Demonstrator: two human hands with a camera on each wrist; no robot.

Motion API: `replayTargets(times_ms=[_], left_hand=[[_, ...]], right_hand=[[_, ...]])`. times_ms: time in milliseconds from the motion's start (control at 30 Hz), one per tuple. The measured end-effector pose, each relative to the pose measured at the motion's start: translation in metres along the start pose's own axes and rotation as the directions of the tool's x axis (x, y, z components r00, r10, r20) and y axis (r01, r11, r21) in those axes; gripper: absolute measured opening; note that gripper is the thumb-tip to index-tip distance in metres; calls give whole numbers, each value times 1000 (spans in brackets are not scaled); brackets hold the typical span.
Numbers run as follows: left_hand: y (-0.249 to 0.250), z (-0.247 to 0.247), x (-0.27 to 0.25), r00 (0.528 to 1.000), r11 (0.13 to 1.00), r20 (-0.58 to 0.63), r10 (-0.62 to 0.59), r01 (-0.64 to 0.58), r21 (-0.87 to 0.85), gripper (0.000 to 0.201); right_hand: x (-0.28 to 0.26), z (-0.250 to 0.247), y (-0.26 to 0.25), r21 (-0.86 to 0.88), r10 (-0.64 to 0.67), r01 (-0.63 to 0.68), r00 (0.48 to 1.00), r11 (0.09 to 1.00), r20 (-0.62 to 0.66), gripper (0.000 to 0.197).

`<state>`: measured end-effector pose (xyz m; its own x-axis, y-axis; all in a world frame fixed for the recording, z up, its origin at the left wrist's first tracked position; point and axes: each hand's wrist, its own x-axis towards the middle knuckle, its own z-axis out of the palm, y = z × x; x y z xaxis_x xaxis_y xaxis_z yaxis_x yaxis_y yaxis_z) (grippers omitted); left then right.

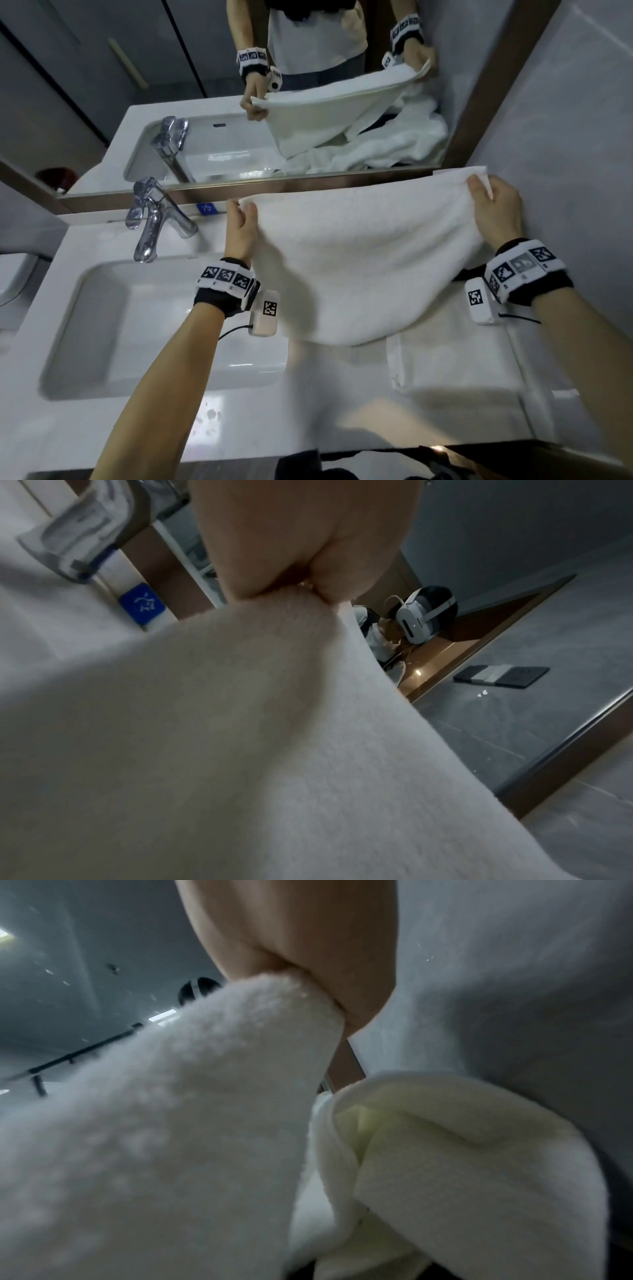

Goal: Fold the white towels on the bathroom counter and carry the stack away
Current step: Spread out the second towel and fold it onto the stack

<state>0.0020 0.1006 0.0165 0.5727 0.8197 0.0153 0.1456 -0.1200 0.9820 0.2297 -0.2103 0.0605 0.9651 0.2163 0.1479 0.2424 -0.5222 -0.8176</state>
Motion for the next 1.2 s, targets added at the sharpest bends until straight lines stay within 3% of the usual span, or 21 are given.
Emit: replayTargets(times_ms=[167, 267, 433, 567, 700, 800, 867, 933, 1033, 1200], left_hand=[[-5, 17, 41, 987, 978, 48, -152, 143, 152, 26], [-12, 28, 59, 976, 968, 105, -191, 169, 187, 17], [-27, 45, 68, 958, 948, 41, -282, 272, 164, 6], [-45, 48, 65, 909, 899, 80, -410, 388, 202, 20], [-62, 34, 57, 834, 781, 149, -531, 413, 469, 65], [-71, 26, 45, 803, 766, 197, -562, 416, 489, 59], [-74, 25, 39, 805, 782, 224, -549, 401, 477, 47], [-73, 24, 34, 844, 831, 217, -490, 378, 409, 35], [-57, 19, 32, 927, 919, 187, -327, 265, 293, 16], [-1, 4, 33, 996, 989, 63, -62, 53, 136, 18]], right_hand=[[24, 12, -2, -104, 83, -81, 996, 991, 15, 43], [36, 22, 1, -132, 149, -137, 986, 982, 80, 39], [40, 37, 6, -135, 230, -204, 948, 970, 221, 40], [31, 38, 12, -103, 342, -326, 899, 940, 274, 51], [11, 26, 29, 40, 430, -458, 859, 888, 278, 38], [-5, 18, 38, 49, 436, -478, 834, 877, 338, 26], [-15, 16, 39, 30, 411, -459, 822, 888, 394, 34], [-23, 14, 36, 52, 341, -393, 850, 918, 402, 36], [-27, 12, 21, 100, 214, -253, 930, 962, 300, 38], [-21, -3, -17, 170, -36, 11, 989, 985, 141, 24]])
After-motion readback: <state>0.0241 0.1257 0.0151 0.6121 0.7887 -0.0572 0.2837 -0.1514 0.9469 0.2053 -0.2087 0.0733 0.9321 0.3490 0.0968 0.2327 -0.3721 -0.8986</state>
